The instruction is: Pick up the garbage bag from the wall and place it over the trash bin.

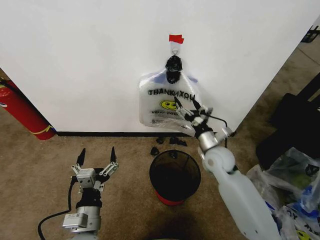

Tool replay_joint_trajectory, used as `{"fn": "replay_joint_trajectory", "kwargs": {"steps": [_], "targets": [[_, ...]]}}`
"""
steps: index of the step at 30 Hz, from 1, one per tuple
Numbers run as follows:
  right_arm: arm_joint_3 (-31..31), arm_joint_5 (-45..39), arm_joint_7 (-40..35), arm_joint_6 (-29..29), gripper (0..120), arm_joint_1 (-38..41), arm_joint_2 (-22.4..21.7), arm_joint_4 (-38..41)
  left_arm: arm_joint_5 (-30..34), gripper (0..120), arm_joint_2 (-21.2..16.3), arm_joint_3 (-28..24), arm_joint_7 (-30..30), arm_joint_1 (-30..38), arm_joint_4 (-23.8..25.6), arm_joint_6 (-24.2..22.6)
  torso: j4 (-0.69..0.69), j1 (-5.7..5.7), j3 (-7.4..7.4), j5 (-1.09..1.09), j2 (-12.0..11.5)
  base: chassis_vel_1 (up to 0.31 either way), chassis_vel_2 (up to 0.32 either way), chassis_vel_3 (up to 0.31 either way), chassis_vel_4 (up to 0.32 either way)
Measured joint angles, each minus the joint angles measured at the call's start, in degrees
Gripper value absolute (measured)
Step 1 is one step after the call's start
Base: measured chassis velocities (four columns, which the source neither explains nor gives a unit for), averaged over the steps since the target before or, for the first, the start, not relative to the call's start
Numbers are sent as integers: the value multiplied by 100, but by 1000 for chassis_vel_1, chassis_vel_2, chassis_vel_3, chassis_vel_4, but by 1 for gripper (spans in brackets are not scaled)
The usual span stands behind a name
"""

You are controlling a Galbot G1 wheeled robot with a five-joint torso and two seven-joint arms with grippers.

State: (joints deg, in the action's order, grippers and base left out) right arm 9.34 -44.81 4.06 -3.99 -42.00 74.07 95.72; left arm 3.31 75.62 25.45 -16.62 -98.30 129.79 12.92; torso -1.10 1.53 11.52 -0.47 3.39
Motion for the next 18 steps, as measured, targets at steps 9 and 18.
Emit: {"fn": "replay_joint_trajectory", "kwargs": {"steps": [9,18], "targets": [[-303,-153,-112,51,100,660,201,-457,18,100,-2,15,-7,36,-40,16,0,-1,0,0,0,0,0,0,0],[-392,-164,-187,76,93,959,430,-785,64,100,-20,43,-13,56,-41,26,-1,0,0,0,0,0,0,0,0]]}}
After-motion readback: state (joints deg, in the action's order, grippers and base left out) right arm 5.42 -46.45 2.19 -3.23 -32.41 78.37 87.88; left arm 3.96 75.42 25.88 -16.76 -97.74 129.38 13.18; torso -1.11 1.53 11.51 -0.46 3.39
